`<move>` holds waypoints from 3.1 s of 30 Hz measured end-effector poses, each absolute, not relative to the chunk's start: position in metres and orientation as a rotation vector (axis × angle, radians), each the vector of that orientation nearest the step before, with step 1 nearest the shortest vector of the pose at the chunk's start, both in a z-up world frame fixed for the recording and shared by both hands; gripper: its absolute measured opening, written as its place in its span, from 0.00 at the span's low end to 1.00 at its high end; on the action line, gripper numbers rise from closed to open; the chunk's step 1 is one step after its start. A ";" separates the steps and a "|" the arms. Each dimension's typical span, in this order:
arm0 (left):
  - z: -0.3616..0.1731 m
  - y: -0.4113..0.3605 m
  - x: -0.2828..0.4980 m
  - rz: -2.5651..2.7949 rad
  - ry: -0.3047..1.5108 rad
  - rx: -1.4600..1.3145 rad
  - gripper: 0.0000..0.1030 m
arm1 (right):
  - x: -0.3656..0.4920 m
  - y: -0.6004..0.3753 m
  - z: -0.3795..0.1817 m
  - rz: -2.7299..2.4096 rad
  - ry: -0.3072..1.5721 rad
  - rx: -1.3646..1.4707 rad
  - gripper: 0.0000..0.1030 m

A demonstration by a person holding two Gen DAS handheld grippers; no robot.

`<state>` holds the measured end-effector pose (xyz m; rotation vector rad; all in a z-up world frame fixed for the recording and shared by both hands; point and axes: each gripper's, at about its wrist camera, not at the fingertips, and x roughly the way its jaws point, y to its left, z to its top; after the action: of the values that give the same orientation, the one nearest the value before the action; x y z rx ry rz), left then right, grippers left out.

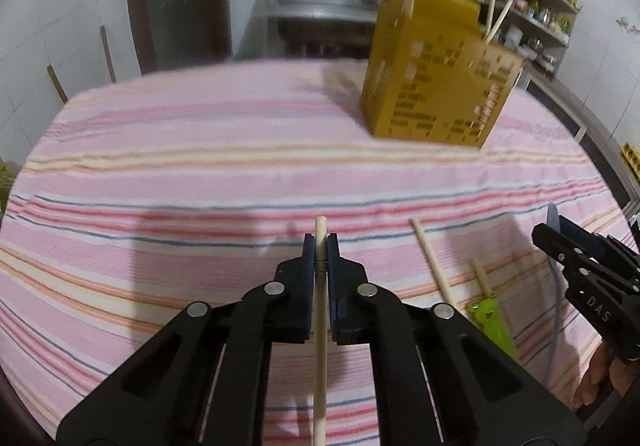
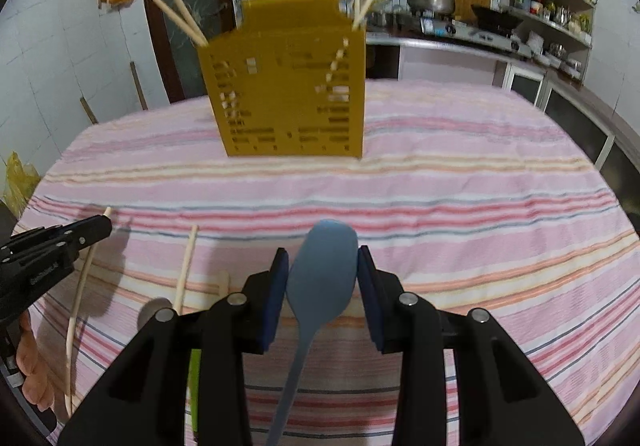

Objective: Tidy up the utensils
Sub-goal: 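Carry the blue spatula in the right tool and the chopstick in the left tool over the holder, then open both tools to drop the spatula and chopstick into the holder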

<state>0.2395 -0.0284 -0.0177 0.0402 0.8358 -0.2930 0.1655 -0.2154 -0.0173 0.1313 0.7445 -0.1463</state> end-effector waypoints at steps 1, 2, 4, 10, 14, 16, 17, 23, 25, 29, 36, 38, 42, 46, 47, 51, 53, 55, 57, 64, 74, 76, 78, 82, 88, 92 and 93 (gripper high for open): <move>-0.014 -0.027 0.236 -0.292 0.818 0.037 0.04 | 0.164 -0.215 -0.014 -0.148 0.723 0.123 0.34; -0.007 -0.025 0.232 -0.290 0.791 0.033 0.04 | 0.161 -0.213 -0.010 -0.150 0.700 0.113 0.34; 0.005 -0.021 0.224 -0.288 0.741 0.022 0.04 | 0.157 -0.211 -0.004 -0.148 0.659 0.098 0.34; 0.036 -0.004 0.201 -0.276 0.619 -0.004 0.04 | 0.137 -0.204 0.013 -0.152 0.534 0.056 0.34; 0.052 0.008 0.182 -0.270 0.541 -0.017 0.04 | 0.127 -0.206 0.020 -0.160 0.484 0.051 0.34; 0.056 0.010 0.177 -0.270 0.521 -0.024 0.04 | 0.125 -0.208 0.022 -0.163 0.470 0.055 0.34; 0.059 0.012 0.174 -0.271 0.509 -0.029 0.04 | 0.124 -0.209 0.023 -0.165 0.463 0.058 0.34; 0.072 0.015 0.160 -0.265 0.446 -0.034 0.04 | 0.116 -0.214 0.031 -0.180 0.423 0.063 0.33; 0.075 0.015 0.158 -0.266 0.437 -0.039 0.04 | 0.114 -0.215 0.035 -0.185 0.410 0.063 0.32; 0.079 0.013 0.158 -0.260 0.414 -0.034 0.04 | 0.113 -0.216 0.042 -0.186 0.389 0.057 0.32; 0.085 0.009 0.159 -0.253 0.404 -0.036 0.04 | 0.116 -0.222 0.050 -0.176 0.364 0.053 0.29; 0.088 0.006 0.159 -0.256 0.392 -0.028 0.04 | 0.118 -0.223 0.050 -0.176 0.364 0.052 0.29; 0.093 0.001 0.162 -0.265 0.383 -0.029 0.04 | 0.121 -0.226 0.048 -0.176 0.371 0.056 0.29; 0.097 -0.005 0.166 -0.271 0.376 -0.023 0.04 | 0.125 -0.231 0.050 -0.177 0.369 0.060 0.29; 0.098 -0.006 0.168 -0.273 0.373 -0.023 0.04 | 0.126 -0.232 0.051 -0.178 0.367 0.060 0.29; 0.105 -0.013 0.174 -0.289 0.356 -0.027 0.04 | 0.132 -0.239 0.060 -0.182 0.355 0.060 0.29; 0.110 -0.017 0.177 -0.299 0.348 -0.028 0.04 | 0.135 -0.242 0.064 -0.183 0.349 0.059 0.29; 0.116 -0.022 0.181 -0.307 0.333 -0.026 0.04 | 0.138 -0.246 0.067 -0.186 0.342 0.062 0.29; 0.122 -0.026 0.185 -0.319 0.324 -0.031 0.04 | 0.141 -0.250 0.070 -0.190 0.334 0.066 0.29; 0.153 -0.048 0.207 -0.360 0.266 -0.050 0.04 | 0.161 -0.263 0.100 -0.189 0.282 0.075 0.29; 0.221 -0.094 0.259 -0.416 0.107 -0.108 0.04 | 0.205 -0.268 0.169 -0.176 0.156 0.047 0.29; 0.225 -0.103 0.276 -0.408 0.086 -0.122 0.04 | 0.215 -0.269 0.177 -0.175 0.139 0.043 0.29; 0.226 -0.110 0.291 -0.399 0.075 -0.128 0.04 | 0.228 -0.272 0.181 -0.173 0.123 0.046 0.29; 0.219 -0.129 0.322 -0.390 0.065 -0.127 0.04 | 0.254 -0.280 0.180 -0.163 0.112 0.068 0.28; 0.177 -0.146 0.358 -0.357 0.100 -0.107 0.04 | 0.296 -0.284 0.148 -0.144 0.149 0.083 0.28; 0.142 -0.152 0.366 -0.316 0.117 -0.052 0.04 | 0.314 -0.291 0.115 -0.126 0.210 0.112 0.28; 0.137 -0.153 0.368 -0.308 0.118 -0.041 0.04 | 0.317 -0.291 0.108 -0.131 0.225 0.107 0.28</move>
<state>0.3677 -0.1532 0.1366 -0.0407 0.1180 -0.3081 0.3167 -0.2912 0.1083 0.1071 0.2254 -0.1309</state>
